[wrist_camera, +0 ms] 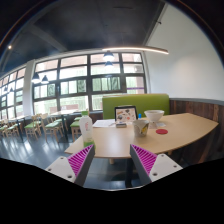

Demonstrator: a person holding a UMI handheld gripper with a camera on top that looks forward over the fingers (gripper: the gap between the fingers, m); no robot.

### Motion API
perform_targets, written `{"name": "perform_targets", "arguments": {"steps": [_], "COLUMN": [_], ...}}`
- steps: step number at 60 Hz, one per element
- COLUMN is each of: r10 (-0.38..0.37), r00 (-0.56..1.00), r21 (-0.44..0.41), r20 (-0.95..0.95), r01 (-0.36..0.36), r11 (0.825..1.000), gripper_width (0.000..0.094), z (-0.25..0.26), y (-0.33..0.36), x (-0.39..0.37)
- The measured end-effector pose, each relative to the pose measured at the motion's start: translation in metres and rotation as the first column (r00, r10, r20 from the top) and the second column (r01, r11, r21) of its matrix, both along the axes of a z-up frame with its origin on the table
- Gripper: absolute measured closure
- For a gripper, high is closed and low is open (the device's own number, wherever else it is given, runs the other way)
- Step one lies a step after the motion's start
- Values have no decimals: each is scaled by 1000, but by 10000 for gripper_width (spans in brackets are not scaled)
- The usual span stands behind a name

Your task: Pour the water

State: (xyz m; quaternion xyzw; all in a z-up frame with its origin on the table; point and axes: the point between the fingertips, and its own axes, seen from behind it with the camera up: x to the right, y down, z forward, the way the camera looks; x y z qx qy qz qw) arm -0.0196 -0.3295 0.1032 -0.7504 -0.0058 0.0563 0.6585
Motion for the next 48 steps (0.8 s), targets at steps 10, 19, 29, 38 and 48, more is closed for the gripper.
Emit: {"name": "perform_targets", "arguments": {"steps": [10, 19, 29, 38, 48], "r10": [16, 32, 77, 87, 31], "r00": [1000, 999, 997, 996, 999], "r21": [2, 11, 36, 69, 90], "r20": [12, -1, 5, 24, 38], "r01": [-16, -32, -77, -88, -35], "r11": [1000, 999, 996, 994, 995], "gripper_width": [152, 151, 150, 151, 149], "z": [-1, -6, -13, -11, -5], "y": [-1, 15, 47, 93, 154], "x": [-11, -24, -63, -100, -129]}}
